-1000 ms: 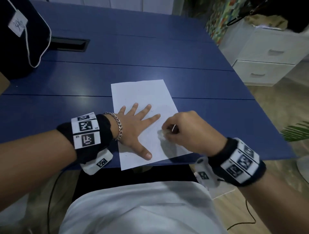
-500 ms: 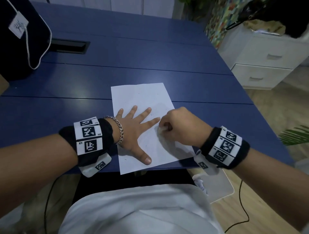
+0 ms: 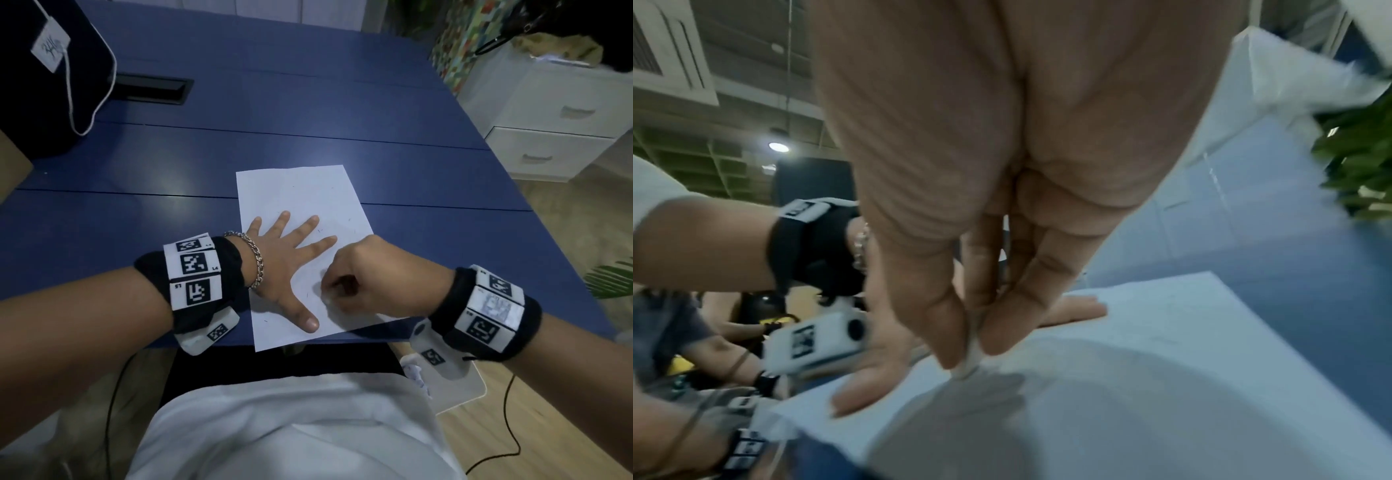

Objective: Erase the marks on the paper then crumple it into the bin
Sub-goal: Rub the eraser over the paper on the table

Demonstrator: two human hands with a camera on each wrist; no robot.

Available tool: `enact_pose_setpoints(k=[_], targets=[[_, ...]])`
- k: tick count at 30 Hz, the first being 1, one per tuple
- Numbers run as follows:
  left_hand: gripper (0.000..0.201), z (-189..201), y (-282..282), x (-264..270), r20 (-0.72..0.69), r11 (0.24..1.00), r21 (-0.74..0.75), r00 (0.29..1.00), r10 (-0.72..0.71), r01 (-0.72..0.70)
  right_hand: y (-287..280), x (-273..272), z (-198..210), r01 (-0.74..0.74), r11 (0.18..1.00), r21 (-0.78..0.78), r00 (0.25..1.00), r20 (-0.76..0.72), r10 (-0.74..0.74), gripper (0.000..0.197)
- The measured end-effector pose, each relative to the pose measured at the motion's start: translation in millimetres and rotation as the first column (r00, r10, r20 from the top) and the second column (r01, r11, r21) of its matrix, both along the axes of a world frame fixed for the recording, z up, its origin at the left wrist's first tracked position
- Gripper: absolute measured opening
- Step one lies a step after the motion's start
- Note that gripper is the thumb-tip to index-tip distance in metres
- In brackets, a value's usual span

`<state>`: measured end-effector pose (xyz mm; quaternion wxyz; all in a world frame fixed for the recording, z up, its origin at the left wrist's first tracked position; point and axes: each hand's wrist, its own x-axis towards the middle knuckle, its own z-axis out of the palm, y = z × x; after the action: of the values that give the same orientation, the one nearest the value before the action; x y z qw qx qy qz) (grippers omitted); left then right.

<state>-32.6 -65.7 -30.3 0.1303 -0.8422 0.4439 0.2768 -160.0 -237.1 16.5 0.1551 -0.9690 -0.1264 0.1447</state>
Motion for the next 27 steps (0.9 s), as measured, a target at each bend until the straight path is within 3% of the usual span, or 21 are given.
enact_pose_setpoints(k=[3,7,11,13,17,22,27], targets=[[0.149,-1,0,0,0.006,1.0,0.003,1.0,-0.005,0.005,-6,14,3,-0.006,1.0,-0.013,1.0,-0.013,0.006,0.019],[0.152,-2,1,0,0.007,1.0,-0.004,1.0,-0.004,0.004,-14,27,-1,0.095,0.995,-0.034,0.988,0.126,-0.089,0.012],[0.146,-1,1,-1,-0.007,1.0,-0.024,1.0,0.001,-0.001,3,-2,2,-0.046,0.999,-0.024,0.999,-0.008,0.046,0.02],[0.143,2,0,-1,-0.025,1.0,-0.027,1.0,0.002,-0.003,-9,5,5,-0.014,0.999,-0.051,1.0,-0.009,0.013,0.013],[0.143,3,-1,-2,-0.03,1.0,-0.008,1.0,0.002,-0.003,-23,11,-3,0.127,0.989,-0.07,0.983,0.144,-0.116,0.015],[0.144,7,-5,-5,-0.005,1.0,0.016,1.0,-0.001,0.001,-1,-13,1,-0.055,0.994,-0.094,0.998,-0.027,0.052,0.019],[0.146,14,-6,-5,-0.011,1.0,0.008,1.0,0.005,-0.005,-24,10,-3,0.172,0.978,-0.122,0.973,0.176,-0.149,0.012]])
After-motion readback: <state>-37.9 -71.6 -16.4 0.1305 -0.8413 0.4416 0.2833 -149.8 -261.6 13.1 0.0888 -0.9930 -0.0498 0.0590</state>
